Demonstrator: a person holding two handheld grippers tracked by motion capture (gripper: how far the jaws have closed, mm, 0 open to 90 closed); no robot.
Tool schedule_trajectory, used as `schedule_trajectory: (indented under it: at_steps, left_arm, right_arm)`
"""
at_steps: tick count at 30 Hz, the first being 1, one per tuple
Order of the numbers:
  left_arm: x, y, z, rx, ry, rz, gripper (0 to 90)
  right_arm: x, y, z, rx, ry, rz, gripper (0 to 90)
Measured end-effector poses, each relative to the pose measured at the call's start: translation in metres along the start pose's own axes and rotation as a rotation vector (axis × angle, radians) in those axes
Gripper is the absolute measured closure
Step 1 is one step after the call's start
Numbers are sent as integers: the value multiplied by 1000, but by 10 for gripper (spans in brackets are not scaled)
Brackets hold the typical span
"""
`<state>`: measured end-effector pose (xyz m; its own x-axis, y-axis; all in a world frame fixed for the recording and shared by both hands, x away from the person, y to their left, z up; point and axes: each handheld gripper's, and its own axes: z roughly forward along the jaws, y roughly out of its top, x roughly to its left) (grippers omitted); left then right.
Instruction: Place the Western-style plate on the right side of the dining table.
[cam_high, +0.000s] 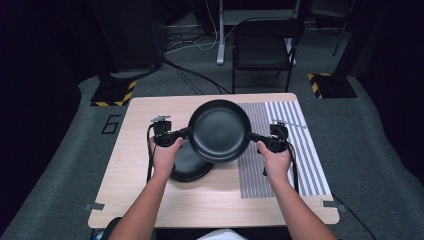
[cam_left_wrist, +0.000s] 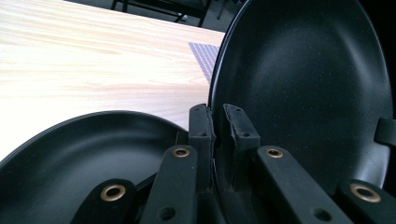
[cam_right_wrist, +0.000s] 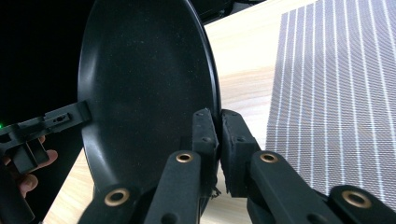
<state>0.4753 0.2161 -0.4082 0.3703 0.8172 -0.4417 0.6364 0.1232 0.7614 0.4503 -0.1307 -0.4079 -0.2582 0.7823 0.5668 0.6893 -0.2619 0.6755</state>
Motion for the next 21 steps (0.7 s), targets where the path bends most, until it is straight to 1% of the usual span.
schedule_trajectory:
  at_steps: [2,3,4,9,10,11,14,15,18,21]
  left_arm:
    - [-3,1,3,7,-8,12,825]
    - [-5,1,4,5,-12,6,826]
    - [-6,2,6,10,-14,22,826]
    - [-17,3,15,10,-23,18,825]
    - [-19,3,17,17,-25,30,825]
    - [-21,3,18,14,-31,23,825]
    - [-24,5,20,20,-41,32,826]
    - [-26,5,21,21,-42,41,826]
    - [-30,7,22,18,-50,43,827]
    - [-34,8,24,19,-50,56,827]
  right_arm:
    - [-3,0,-3,-5,-3,-1,849]
    - [-4,0,-5,-8,-4,-2,848]
    - [-6,0,-7,-10,-5,3,849]
    - [-13,1,-16,-19,-23,12,848]
    - [-14,1,-18,-21,-29,15,849]
    - [-16,2,-20,-25,-33,15,849]
    - [-19,3,-25,-34,-33,19,849]
    - [-20,3,-27,-37,-33,19,849]
    - [-22,3,-30,-45,-34,26,849]
    - [-24,3,-33,-49,-41,32,848]
